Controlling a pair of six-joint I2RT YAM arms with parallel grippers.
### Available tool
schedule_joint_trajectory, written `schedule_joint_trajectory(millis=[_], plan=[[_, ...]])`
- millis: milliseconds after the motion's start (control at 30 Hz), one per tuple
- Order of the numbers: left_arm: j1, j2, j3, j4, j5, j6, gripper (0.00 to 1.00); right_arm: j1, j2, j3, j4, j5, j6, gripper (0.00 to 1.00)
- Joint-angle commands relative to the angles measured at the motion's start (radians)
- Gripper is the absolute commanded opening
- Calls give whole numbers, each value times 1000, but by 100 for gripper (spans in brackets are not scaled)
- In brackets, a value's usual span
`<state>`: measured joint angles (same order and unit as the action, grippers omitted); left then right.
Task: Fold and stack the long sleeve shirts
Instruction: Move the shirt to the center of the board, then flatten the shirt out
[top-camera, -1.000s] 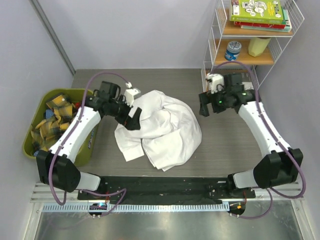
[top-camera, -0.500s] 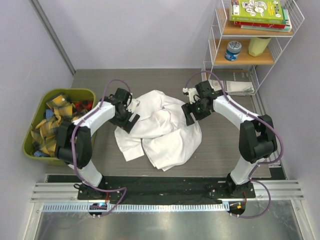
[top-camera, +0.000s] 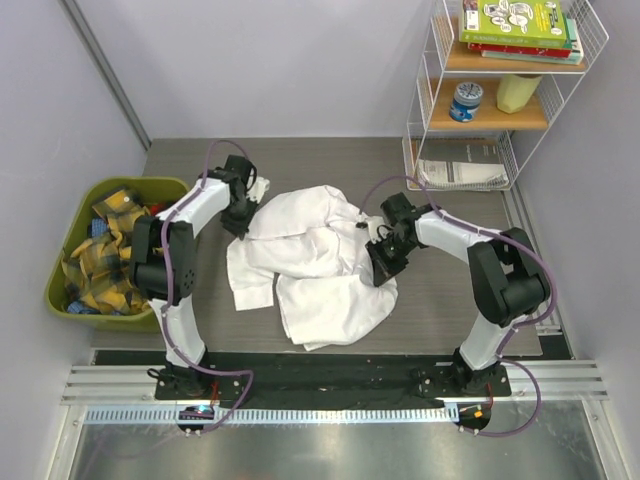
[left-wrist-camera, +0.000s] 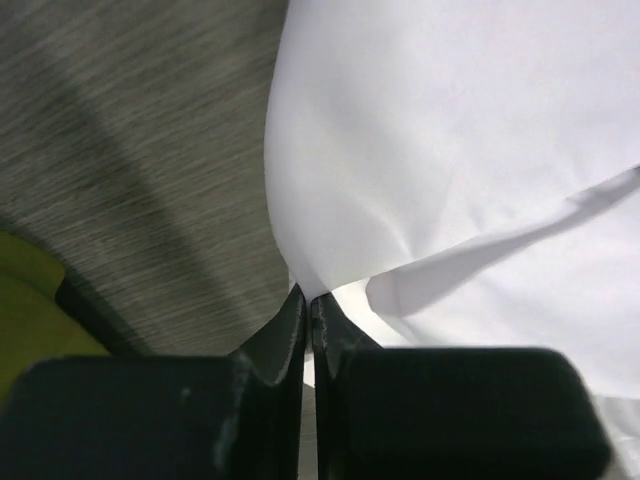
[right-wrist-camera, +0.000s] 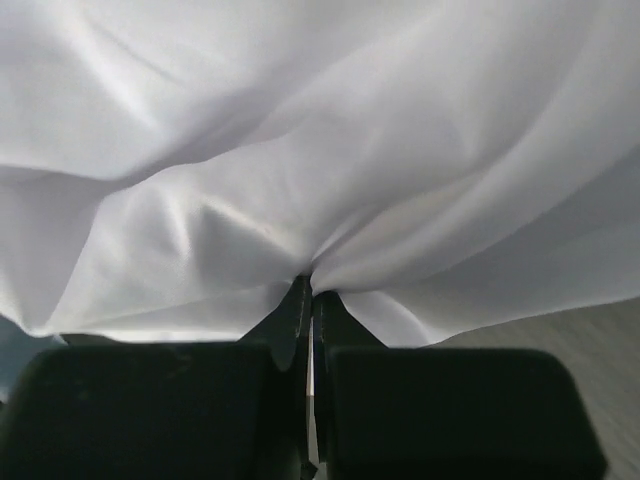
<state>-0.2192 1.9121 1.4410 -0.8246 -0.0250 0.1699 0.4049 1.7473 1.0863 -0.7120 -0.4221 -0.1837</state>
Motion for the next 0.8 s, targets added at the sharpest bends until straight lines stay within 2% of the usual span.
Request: schedule_joint_trajectory(millis=[0, 100, 200, 233, 300, 333, 433, 600, 733, 767], plan=[[-3, 18, 134, -28, 108, 9, 0, 89, -138, -42, -43, -191, -28, 2], [-2, -24, 183, -8, 158, -6, 0, 143, -250, -49, -81, -291, -55, 2], [-5, -119, 281, 22, 354, -45, 0, 123, -353, -3, -119, -285, -46, 5], [-6, -145, 329, 34, 440, -64, 0, 100, -373, 29, -133, -264, -45, 16], [-35, -206, 407, 33, 505, -92, 0, 14, -426, 55, -139, -264, -46, 39], [-49, -223, 432, 24, 539, -92, 0, -91, -437, 75, -139, -258, -56, 53], [-107, -304, 463, 19, 655, -78, 0, -213, -440, 113, -139, -170, -115, 65], [-199, -441, 421, -59, 931, 63, 0, -255, -408, 130, -83, -31, -183, 66], [-226, -487, 404, -178, 1152, 199, 0, -256, -401, 109, 60, -66, -201, 66], [-226, -487, 409, -323, 1190, 262, 0, -255, -397, 104, 80, -92, -201, 66]])
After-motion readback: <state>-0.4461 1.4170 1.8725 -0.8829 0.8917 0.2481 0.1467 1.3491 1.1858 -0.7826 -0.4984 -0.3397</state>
